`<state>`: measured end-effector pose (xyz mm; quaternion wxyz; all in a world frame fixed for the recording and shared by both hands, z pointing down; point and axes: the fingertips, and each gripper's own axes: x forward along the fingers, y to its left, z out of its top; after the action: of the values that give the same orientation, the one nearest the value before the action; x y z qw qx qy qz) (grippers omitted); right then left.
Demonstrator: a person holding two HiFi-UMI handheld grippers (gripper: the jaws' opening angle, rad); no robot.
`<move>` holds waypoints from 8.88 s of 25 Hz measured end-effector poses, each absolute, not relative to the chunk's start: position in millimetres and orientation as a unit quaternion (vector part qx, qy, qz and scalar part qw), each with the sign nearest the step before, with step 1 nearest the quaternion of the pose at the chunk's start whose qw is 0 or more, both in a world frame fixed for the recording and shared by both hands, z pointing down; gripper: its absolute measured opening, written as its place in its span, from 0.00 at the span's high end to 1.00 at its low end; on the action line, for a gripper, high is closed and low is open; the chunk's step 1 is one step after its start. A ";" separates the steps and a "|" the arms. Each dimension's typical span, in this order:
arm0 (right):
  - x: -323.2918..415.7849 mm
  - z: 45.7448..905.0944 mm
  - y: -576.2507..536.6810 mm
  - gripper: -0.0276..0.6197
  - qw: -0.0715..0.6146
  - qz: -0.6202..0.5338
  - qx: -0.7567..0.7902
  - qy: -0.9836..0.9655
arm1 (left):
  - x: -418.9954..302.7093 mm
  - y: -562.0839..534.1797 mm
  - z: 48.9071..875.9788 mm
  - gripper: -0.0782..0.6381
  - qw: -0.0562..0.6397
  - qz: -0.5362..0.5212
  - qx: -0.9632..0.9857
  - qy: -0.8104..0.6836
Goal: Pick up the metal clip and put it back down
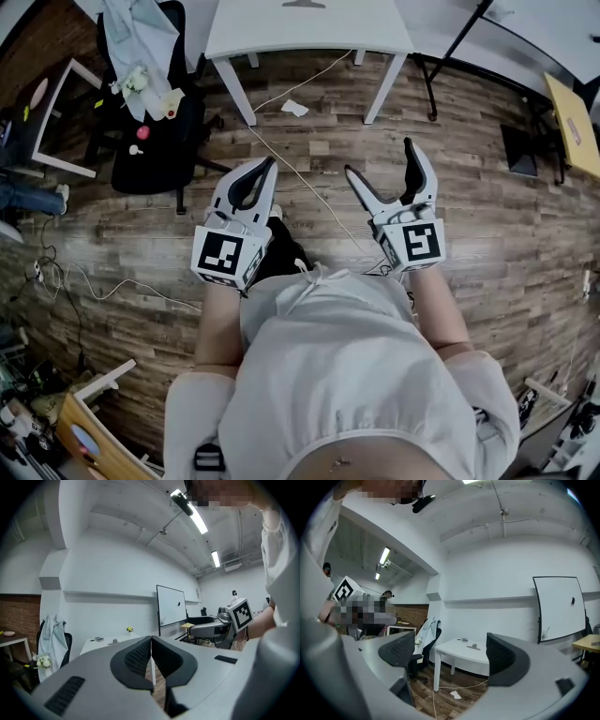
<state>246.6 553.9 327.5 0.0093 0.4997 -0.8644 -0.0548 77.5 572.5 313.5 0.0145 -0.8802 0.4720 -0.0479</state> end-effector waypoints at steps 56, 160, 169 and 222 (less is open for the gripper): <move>139.5 489.0 -225.5 0.23 0.183 0.159 0.551 -0.799 | -48.6 -179.8 369.8 0.86 -0.056 -0.072 -0.888 0.451; 117.8 428.7 -277.8 0.50 0.184 0.082 0.574 -0.794 | -114.6 -245.8 349.7 0.86 -0.038 -0.096 -0.870 0.482; 112.3 528.1 -284.3 0.50 0.271 0.194 0.542 -0.772 | -104.3 -250.6 403.7 0.86 -0.078 -0.137 -0.870 0.467; 92.2 409.9 -287.8 0.95 0.155 0.061 0.529 -0.832 | -99.8 -255.2 348.9 0.86 -0.064 -0.050 -0.895 0.438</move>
<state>92.2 -287.8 409.9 0.1553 0.5291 -0.8320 0.0613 -99.8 -255.2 348.9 -0.0640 -0.8951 0.4384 -0.0501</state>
